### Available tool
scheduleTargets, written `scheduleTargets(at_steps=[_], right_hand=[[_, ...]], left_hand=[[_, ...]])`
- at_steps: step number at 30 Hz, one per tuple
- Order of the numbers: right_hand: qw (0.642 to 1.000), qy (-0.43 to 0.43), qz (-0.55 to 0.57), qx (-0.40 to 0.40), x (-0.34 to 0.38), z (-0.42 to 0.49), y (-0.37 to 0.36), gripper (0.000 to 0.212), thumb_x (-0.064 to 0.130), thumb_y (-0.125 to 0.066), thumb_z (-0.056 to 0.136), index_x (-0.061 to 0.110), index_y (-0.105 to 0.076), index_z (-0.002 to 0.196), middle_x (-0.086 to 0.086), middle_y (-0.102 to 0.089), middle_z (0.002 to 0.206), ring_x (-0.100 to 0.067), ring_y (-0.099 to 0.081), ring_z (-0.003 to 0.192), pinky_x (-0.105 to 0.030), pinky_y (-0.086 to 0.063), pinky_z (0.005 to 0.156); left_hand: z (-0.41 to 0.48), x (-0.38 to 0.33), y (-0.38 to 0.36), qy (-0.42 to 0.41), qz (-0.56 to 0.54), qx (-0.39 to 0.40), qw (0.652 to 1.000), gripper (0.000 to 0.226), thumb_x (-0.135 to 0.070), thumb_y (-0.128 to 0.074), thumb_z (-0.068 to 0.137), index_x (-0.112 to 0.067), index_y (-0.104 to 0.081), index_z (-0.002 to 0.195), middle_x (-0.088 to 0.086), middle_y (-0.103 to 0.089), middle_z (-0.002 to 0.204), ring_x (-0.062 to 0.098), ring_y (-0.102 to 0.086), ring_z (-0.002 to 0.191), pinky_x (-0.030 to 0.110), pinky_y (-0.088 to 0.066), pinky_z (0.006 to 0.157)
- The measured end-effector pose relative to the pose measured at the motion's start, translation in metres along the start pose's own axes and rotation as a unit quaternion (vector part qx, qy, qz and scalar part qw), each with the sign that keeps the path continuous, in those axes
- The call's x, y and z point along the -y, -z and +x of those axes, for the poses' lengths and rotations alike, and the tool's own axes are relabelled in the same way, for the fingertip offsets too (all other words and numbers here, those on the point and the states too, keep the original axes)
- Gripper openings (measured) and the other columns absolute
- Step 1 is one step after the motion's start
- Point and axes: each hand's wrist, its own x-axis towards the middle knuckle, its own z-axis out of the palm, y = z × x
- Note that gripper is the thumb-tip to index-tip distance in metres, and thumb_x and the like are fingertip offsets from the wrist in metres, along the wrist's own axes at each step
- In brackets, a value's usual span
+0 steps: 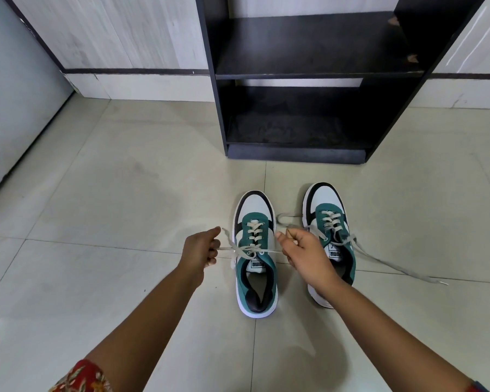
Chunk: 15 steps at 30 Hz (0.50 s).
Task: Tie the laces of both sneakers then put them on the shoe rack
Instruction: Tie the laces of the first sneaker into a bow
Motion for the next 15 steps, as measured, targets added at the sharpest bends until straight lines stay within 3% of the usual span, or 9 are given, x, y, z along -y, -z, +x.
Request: scheduleTargets(at_steps=[2,4,5,7,10,15], right_hand=[[0.998,0.015,-0.066,0.000,-0.001,-0.002,-0.002,0.044,0.027,-0.050,0.094,0.019,-0.030,0.055,0.003,-0.031,0.051,-0.013,-0.030,0.049,-0.030,-0.030,0.054],[0.982,0.035,-0.186,0.004,-0.003,-0.005,-0.003,0.045,0.030,-0.047,0.095,0.024,-0.027,0.055,0.005,-0.032,0.049,-0.015,-0.032,0.049,-0.032,-0.031,0.053],[0.967,0.045,-0.250,0.010,-0.004,-0.006,-0.003,0.044,0.032,-0.045,0.095,0.025,-0.026,0.055,0.006,-0.034,0.049,-0.017,-0.036,0.050,-0.033,-0.032,0.054],[0.940,0.059,-0.336,0.018,-0.005,-0.006,-0.002,0.041,0.034,-0.040,0.096,0.025,-0.027,0.058,0.005,-0.039,0.052,-0.022,-0.042,0.055,-0.033,-0.032,0.054],[0.917,0.078,-0.390,0.011,-0.004,-0.005,-0.002,0.029,0.035,-0.036,0.097,0.020,-0.035,0.072,-0.002,-0.054,0.065,-0.026,-0.049,0.062,-0.031,-0.032,0.056],[0.899,0.092,-0.427,0.015,-0.003,-0.007,0.001,0.024,0.034,-0.035,0.097,0.020,-0.040,0.078,-0.011,-0.067,0.081,-0.031,-0.057,0.070,-0.031,-0.030,0.058]], left_hand=[[0.002,0.006,0.000,-0.146,0.196,-0.033,0.969,0.037,-0.022,-0.053,0.088,-0.013,-0.033,0.058,0.004,-0.040,0.052,0.017,-0.036,0.050,0.028,-0.027,0.052],[0.002,0.012,0.002,-0.275,0.409,-0.063,0.868,0.040,-0.029,-0.046,0.092,-0.014,-0.031,0.059,0.003,-0.039,0.053,0.020,-0.040,0.053,0.030,-0.029,0.052],[0.003,0.014,0.004,-0.321,0.474,-0.071,0.817,0.038,-0.032,-0.043,0.094,-0.015,-0.032,0.062,0.002,-0.040,0.052,0.022,-0.042,0.052,0.030,-0.031,0.051],[0.008,0.017,0.010,-0.388,0.523,-0.067,0.756,0.038,-0.036,-0.038,0.094,-0.014,-0.035,0.064,0.006,-0.044,0.052,0.027,-0.046,0.052,0.030,-0.033,0.049],[0.017,0.021,0.016,-0.445,0.536,-0.058,0.715,0.042,-0.040,-0.033,0.089,-0.010,-0.042,0.061,0.010,-0.044,0.051,0.029,-0.046,0.051,0.027,-0.033,0.047],[0.028,0.025,0.024,-0.473,0.529,-0.061,0.702,0.044,-0.037,-0.033,0.090,-0.007,-0.043,0.059,0.007,-0.036,0.051,0.027,-0.039,0.050,0.028,-0.028,0.051]])
